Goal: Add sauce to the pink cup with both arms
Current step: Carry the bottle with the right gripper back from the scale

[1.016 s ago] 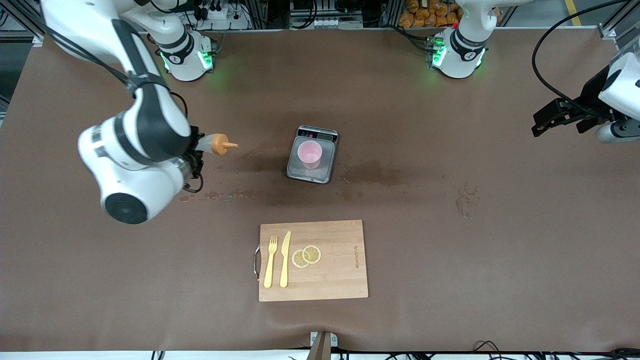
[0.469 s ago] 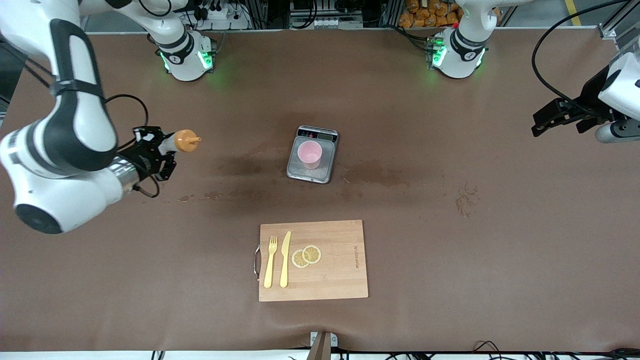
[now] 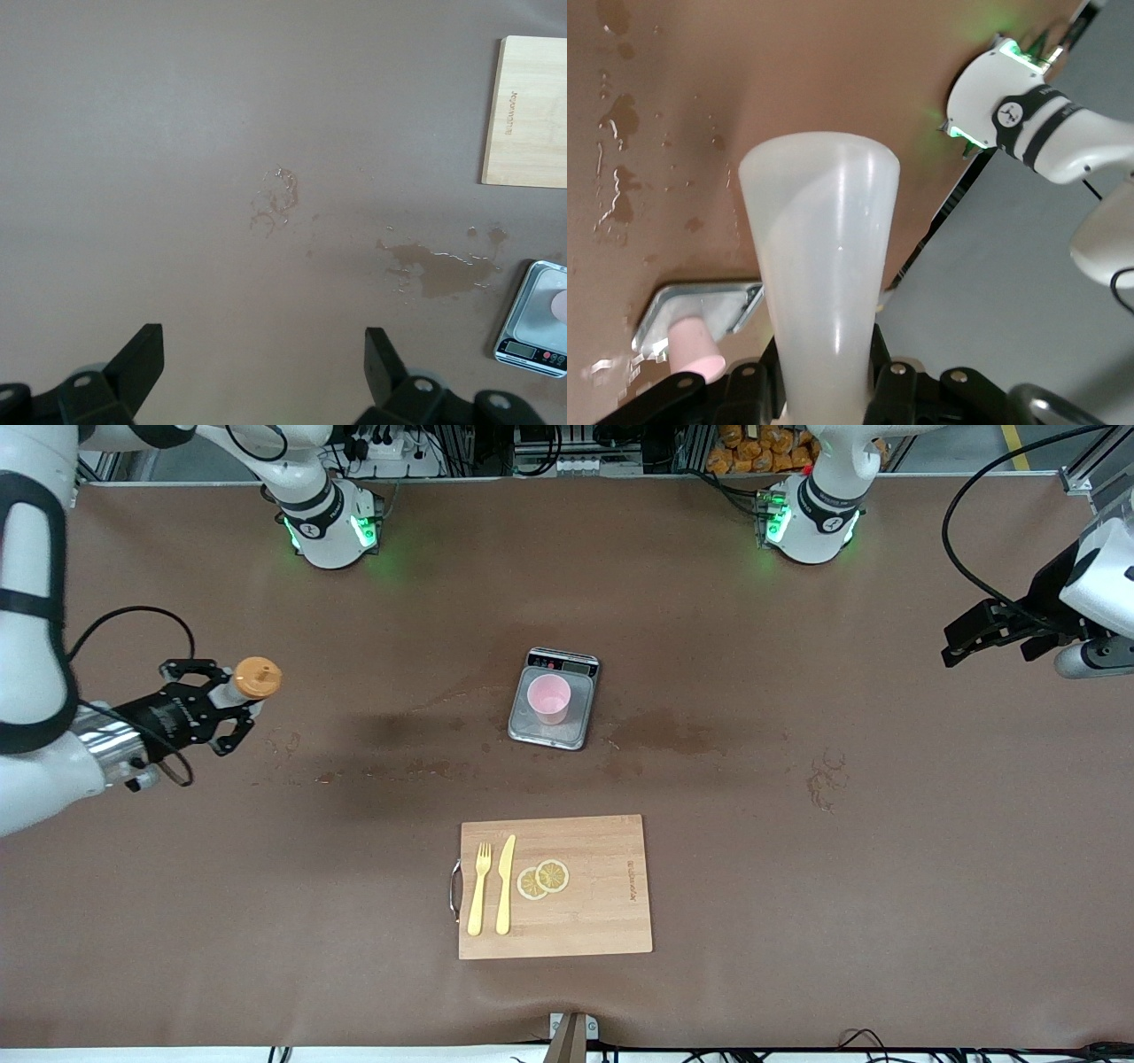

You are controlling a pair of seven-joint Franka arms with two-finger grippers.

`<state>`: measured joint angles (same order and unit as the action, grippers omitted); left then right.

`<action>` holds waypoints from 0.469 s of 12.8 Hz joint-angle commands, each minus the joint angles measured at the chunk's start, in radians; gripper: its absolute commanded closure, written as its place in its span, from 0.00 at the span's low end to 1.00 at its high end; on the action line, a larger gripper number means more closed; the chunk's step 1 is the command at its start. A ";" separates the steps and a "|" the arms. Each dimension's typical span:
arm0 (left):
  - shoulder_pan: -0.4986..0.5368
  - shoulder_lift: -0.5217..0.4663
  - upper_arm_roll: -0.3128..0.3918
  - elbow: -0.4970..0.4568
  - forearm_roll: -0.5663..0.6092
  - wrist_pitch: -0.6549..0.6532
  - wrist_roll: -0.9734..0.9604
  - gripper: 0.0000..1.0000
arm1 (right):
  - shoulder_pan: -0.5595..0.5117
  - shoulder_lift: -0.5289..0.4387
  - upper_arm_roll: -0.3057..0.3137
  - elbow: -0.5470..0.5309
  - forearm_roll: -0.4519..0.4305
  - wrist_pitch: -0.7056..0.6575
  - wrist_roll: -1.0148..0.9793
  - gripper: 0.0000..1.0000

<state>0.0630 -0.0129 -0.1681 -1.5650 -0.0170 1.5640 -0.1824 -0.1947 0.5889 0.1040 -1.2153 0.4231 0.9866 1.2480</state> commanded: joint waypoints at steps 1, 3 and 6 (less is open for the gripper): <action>0.000 -0.015 0.004 -0.004 -0.017 -0.013 0.020 0.00 | -0.103 0.020 0.014 -0.062 0.046 -0.005 -0.175 1.00; 0.000 -0.015 0.004 -0.006 -0.017 -0.013 0.020 0.00 | -0.153 0.077 0.014 -0.072 0.061 0.001 -0.280 1.00; 0.000 -0.015 0.004 -0.006 -0.017 -0.013 0.020 0.00 | -0.206 0.138 0.013 -0.089 0.094 0.006 -0.361 1.00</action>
<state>0.0630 -0.0129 -0.1682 -1.5658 -0.0170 1.5636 -0.1824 -0.3703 0.6982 0.1018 -1.3006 0.4829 0.9998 0.9192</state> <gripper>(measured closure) 0.000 0.634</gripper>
